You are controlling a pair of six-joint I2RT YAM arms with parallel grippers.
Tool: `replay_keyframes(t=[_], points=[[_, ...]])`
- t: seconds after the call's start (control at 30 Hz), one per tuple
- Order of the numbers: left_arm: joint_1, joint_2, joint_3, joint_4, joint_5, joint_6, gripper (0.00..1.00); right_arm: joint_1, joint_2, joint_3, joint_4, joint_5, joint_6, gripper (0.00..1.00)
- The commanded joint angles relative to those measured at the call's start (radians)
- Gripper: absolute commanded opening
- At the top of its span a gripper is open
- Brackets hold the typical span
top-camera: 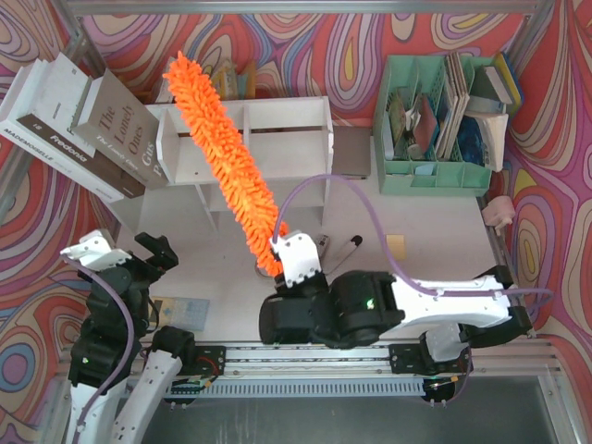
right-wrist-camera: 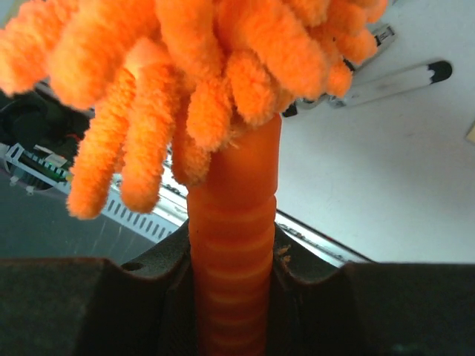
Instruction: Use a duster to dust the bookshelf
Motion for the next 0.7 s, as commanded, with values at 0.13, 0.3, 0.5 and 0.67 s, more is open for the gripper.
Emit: replay_keyframes(t=[0.13, 0.3, 0.5, 0.67], points=[[-0.015, 0.040, 0.027, -0.038, -0.059, -0.025, 0.98, 0.063, -0.020, -0.259, 0.448, 0.003, 0.089, 0.00], [-0.038, 0.040, 0.031, -0.054, -0.085, -0.030, 0.98, 0.063, 0.050, -0.300, 0.579, -0.046, 0.063, 0.00], [-0.091, 0.030, 0.035, -0.072, -0.137, -0.038, 0.98, 0.052, 0.021, -0.462, 0.801, -0.084, 0.076, 0.00], [-0.105, 0.034, 0.035, -0.074, -0.143, -0.038, 0.98, -0.010, 0.016, -0.563, 0.963, -0.248, 0.059, 0.00]])
